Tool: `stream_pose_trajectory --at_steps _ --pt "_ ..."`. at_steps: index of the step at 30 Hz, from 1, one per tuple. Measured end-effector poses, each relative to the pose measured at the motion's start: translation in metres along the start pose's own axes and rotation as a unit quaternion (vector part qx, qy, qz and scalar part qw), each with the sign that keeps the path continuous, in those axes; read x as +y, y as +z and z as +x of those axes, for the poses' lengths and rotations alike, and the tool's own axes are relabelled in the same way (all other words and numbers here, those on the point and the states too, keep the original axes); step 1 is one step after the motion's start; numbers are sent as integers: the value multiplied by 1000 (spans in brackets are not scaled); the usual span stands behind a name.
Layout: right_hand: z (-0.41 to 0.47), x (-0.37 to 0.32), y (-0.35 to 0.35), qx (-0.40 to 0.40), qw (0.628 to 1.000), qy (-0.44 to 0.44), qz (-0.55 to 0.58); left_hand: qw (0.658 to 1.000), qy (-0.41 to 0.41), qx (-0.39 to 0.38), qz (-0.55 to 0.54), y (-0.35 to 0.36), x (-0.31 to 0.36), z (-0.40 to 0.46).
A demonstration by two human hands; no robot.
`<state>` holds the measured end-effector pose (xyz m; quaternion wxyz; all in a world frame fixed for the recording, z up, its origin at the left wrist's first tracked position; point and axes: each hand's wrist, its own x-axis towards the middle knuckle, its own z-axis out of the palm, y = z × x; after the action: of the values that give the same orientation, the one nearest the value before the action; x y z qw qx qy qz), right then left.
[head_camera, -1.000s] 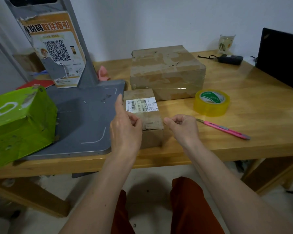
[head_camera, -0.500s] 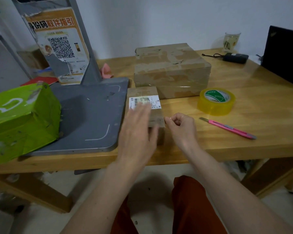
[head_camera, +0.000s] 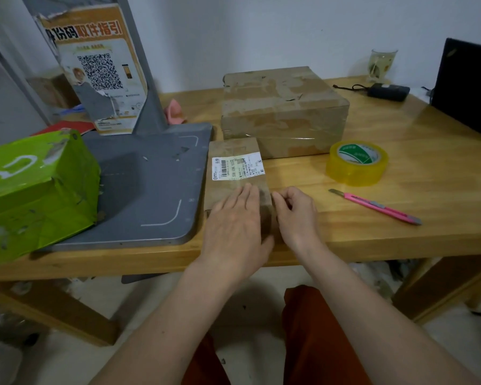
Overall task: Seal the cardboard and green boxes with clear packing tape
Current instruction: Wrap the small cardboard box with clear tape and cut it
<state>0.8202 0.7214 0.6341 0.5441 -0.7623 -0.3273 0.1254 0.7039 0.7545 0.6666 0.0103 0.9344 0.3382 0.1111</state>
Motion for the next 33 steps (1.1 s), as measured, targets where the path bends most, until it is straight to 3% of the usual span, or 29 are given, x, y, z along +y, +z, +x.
stream_pose_trajectory --at_steps 8,18,23,27,31,33 --pt "-2 -2 4 6 1000 -1 -23 996 -34 -55 59 -4 -7 -2" --pt "-8 -10 -1 -27 993 16 -111 997 -43 31 49 9 -11 -9" --pt "-4 -13 -15 -40 986 99 -126 999 -42 12 0 13 -12 -12" --pt "-12 -22 -21 77 997 -16 -24 998 -48 25 -8 15 -11 -13" --pt "-29 -33 7 -69 991 0 118 997 -70 38 -14 17 -8 -13" --pt "-28 -28 18 -91 985 25 145 997 -70 35 -6 17 -4 -12"
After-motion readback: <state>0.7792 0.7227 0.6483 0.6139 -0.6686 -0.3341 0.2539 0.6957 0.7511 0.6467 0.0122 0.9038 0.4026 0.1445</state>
